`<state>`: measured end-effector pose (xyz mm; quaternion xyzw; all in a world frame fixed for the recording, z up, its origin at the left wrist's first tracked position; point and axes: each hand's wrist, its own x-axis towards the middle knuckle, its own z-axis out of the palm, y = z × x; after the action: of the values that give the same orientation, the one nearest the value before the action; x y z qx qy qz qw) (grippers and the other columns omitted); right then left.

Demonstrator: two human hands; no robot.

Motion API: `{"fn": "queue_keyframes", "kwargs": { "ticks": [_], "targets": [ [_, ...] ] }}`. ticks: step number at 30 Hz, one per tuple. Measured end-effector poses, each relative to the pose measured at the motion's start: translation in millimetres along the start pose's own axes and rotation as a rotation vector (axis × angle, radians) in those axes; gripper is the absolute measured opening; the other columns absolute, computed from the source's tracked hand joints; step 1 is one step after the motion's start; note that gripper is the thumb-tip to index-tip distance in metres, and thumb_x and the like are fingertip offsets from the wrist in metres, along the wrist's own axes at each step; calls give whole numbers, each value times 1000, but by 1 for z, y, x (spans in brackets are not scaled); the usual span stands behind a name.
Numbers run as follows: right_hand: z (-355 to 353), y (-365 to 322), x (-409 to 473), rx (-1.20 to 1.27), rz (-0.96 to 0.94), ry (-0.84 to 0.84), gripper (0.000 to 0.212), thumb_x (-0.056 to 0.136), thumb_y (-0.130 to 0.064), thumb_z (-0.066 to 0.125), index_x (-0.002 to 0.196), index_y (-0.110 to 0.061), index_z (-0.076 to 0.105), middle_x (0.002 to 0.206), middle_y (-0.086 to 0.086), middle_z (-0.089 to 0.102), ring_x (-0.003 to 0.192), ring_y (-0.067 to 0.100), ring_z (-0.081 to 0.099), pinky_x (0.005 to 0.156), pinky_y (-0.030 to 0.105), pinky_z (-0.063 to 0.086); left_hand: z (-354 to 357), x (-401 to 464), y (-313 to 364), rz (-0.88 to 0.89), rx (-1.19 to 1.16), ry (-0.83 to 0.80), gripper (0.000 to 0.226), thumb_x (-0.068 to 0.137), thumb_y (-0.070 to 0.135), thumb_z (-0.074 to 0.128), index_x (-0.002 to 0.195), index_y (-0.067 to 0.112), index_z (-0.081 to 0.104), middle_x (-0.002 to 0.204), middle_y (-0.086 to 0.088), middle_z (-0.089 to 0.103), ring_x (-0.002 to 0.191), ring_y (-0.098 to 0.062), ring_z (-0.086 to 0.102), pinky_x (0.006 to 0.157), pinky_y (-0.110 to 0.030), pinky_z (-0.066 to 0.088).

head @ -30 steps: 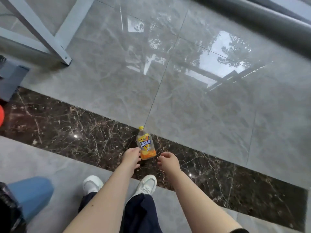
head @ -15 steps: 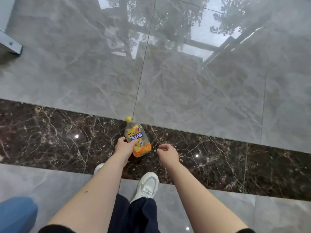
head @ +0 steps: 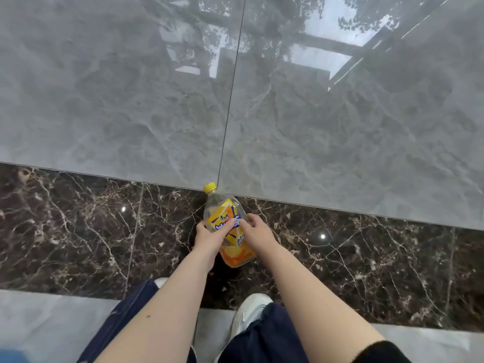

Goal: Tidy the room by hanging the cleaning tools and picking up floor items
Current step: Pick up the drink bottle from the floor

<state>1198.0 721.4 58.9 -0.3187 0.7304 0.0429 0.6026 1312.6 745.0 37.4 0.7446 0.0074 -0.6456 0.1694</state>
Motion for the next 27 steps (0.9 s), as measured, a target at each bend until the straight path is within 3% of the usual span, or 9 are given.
{"fn": "queue_keyframes", "kwargs": {
  "ticks": [7,11,16,19,22,27],
  "targets": [
    [3,0,1,114,50,-25,58,94,-38,44,147,-19,30,149,6,41,134,24,44,112,42,36,2,1,0,-35,17,-45,87,73,30,80,140,14,27,131,-8,55,114,-26,59,79,-35,48],
    [-11,-12,-23,152,59,-27,52,97,-36,41,146,-20,33,145,6,47,129,23,49,109,43,40,-4,-25,12,-24,12,-79,85,75,26,78,142,16,27,129,-5,56,102,-19,60,62,-27,47],
    [-25,-46,-70,141,31,-20,47,99,-33,36,144,-18,37,143,7,49,128,23,50,109,45,40,-25,-73,40,-1,-15,-115,78,79,25,75,142,18,30,120,1,59,87,-11,62,56,-25,47],
    [-31,-81,-111,101,5,-12,46,99,-31,37,143,-17,38,140,8,52,126,24,51,109,44,40,-45,-116,62,16,-57,-128,76,79,25,75,141,18,31,113,4,58,87,-10,62,56,-25,46],
    [-31,-113,-151,75,-31,-34,47,99,-31,39,143,-16,37,140,9,52,126,25,52,108,45,41,-66,-157,79,40,-114,-129,78,78,27,75,142,19,31,128,-2,57,95,-15,61,59,-27,45],
    [-24,-156,-214,-65,-112,-71,48,97,-23,45,144,-17,34,142,7,50,123,25,55,105,45,44,-103,-222,93,91,-267,-118,73,83,28,70,143,17,31,133,-7,57,104,-22,62,70,-33,52]
  ]
}}
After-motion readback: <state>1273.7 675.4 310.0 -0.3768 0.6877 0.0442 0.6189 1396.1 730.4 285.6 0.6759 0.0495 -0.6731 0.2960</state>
